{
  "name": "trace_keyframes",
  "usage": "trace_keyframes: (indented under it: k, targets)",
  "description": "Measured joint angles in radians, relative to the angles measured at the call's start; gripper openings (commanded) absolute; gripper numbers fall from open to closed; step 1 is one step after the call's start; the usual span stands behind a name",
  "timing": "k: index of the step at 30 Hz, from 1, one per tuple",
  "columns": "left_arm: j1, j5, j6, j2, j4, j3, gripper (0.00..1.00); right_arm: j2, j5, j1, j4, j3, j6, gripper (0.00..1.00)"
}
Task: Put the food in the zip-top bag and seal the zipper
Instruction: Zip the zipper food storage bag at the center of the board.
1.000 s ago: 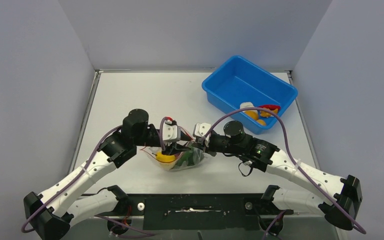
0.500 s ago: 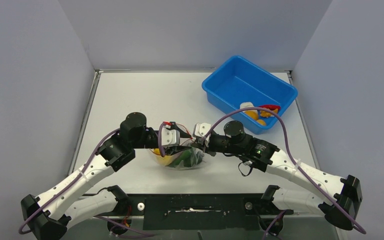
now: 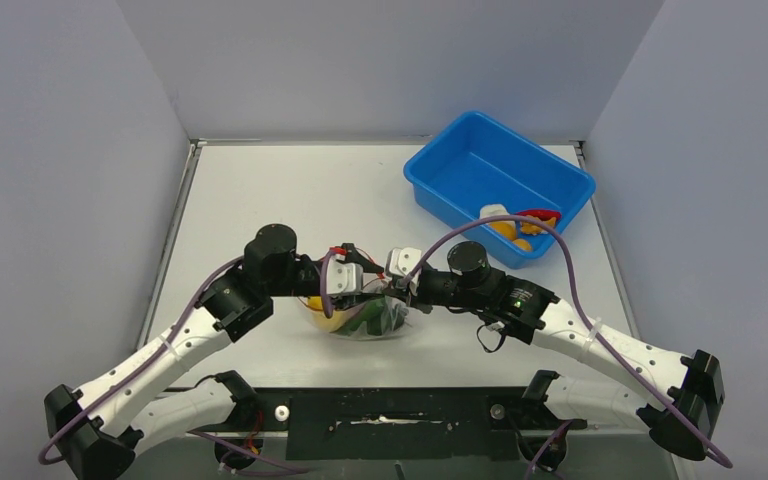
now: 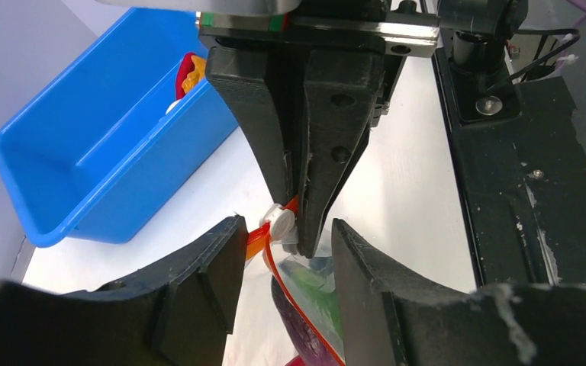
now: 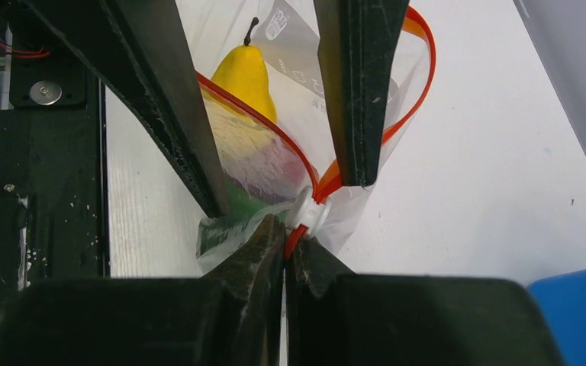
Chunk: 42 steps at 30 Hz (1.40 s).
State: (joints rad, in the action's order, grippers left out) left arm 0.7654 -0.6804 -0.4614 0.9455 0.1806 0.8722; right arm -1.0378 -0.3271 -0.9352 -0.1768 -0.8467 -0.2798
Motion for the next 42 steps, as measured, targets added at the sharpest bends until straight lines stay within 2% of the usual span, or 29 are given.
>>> trace_keyframes:
  k: [10, 28, 32, 42]
  targets:
    - [0.000, 0.011, -0.027, 0.032, 0.000, 0.000, 0.43, 0.000, -0.013, -0.003, -0.009, 0.000, -0.023, 0.00]
    - [0.000, 0.024, -0.042, 0.005, 0.026, 0.005, 0.51, 0.000, -0.034, -0.009, -0.011, 0.000, -0.053, 0.00]
    - [0.000, 0.024, -0.045, 0.004, 0.053, 0.014, 0.56, 0.000, -0.039, -0.009, -0.012, 0.000, -0.054, 0.00]
    - [0.000, 0.025, -0.045, -0.039, 0.053, 0.015, 0.57, 0.000, -0.048, -0.011, -0.011, 0.000, -0.056, 0.00]
